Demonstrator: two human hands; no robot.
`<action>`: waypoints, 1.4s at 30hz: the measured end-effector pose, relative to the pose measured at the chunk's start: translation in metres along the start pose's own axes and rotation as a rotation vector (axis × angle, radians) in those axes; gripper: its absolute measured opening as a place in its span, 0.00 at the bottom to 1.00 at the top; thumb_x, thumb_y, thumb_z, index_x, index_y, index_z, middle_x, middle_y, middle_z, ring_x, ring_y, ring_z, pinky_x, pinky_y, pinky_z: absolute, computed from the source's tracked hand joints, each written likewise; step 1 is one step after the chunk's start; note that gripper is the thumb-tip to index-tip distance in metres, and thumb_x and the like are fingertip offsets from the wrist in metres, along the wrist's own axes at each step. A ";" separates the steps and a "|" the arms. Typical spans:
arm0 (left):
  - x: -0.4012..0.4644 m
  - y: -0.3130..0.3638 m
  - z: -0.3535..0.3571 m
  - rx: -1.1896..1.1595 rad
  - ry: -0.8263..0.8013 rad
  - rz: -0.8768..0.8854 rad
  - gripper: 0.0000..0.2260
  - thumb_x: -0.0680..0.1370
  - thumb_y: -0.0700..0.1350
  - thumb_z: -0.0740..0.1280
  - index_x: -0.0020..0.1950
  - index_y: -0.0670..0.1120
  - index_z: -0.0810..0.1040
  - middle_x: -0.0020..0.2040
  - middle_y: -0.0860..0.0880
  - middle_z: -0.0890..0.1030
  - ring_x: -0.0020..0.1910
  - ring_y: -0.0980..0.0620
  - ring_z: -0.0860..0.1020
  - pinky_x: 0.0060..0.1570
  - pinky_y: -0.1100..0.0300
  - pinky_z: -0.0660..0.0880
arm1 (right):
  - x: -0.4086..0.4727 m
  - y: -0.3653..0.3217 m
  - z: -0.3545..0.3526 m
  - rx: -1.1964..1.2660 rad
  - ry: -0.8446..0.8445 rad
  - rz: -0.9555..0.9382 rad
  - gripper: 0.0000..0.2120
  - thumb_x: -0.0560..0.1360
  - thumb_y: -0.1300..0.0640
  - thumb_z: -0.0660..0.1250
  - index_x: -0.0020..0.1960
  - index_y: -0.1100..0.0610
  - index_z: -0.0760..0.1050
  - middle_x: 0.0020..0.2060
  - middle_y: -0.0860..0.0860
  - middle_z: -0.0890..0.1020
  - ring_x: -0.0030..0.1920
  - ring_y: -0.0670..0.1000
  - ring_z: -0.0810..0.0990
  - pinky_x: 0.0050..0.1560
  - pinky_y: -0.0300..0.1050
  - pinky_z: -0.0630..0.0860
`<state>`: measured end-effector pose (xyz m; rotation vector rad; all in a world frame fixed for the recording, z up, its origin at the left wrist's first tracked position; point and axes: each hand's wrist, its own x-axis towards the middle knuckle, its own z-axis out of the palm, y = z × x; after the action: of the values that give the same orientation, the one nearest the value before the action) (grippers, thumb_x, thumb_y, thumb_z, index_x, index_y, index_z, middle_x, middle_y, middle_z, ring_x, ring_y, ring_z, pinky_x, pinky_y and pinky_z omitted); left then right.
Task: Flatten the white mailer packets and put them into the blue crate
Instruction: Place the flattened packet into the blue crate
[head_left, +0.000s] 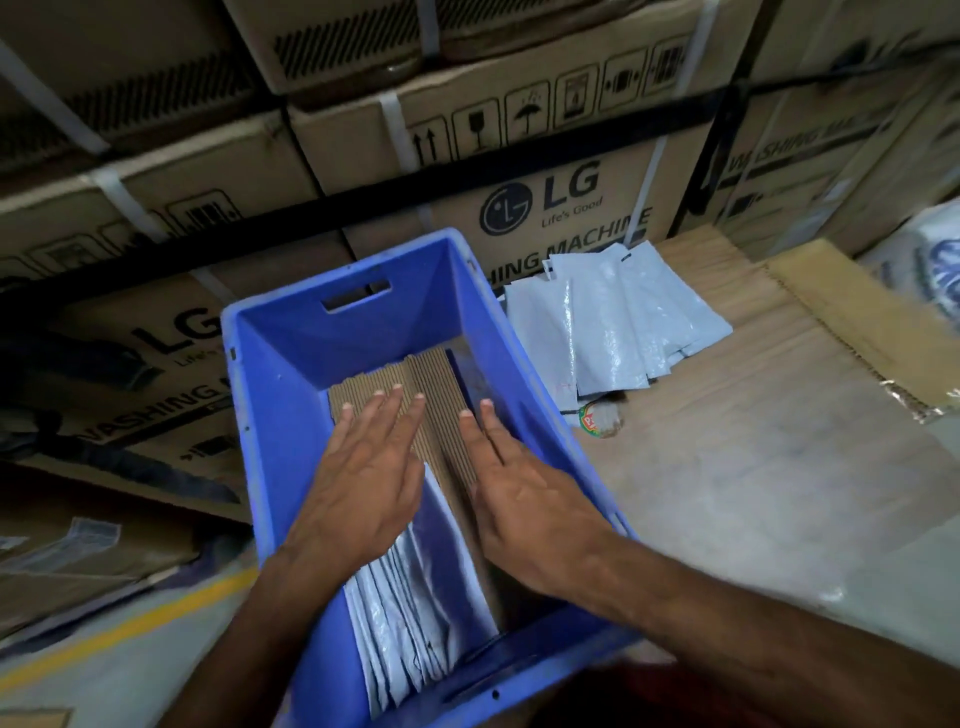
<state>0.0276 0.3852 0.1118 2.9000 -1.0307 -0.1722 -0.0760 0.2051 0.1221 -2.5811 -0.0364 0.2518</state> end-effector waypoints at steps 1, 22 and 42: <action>0.002 0.010 -0.005 -0.029 0.039 -0.034 0.31 0.79 0.53 0.47 0.81 0.44 0.62 0.80 0.42 0.63 0.79 0.43 0.61 0.79 0.44 0.52 | 0.001 0.008 -0.010 -0.006 0.054 -0.029 0.37 0.80 0.53 0.54 0.83 0.54 0.38 0.82 0.53 0.39 0.81 0.53 0.55 0.72 0.53 0.69; 0.187 0.301 0.055 -0.251 0.009 -0.495 0.32 0.74 0.53 0.53 0.69 0.35 0.77 0.70 0.34 0.75 0.67 0.36 0.77 0.65 0.40 0.73 | 0.097 0.360 -0.119 -0.441 -0.059 -0.306 0.33 0.80 0.61 0.61 0.83 0.53 0.53 0.82 0.57 0.47 0.82 0.56 0.49 0.80 0.55 0.54; 0.291 0.311 0.187 -0.307 0.031 -0.878 0.33 0.84 0.46 0.54 0.81 0.36 0.40 0.82 0.35 0.42 0.82 0.40 0.45 0.81 0.50 0.47 | 0.205 0.405 -0.105 -0.633 -0.172 -0.583 0.45 0.75 0.66 0.63 0.83 0.48 0.43 0.82 0.56 0.41 0.82 0.55 0.40 0.80 0.52 0.39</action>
<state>0.0339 -0.0437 -0.0696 2.8152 0.3115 -0.2820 0.1354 -0.1789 -0.0362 -2.9933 -1.0643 0.2681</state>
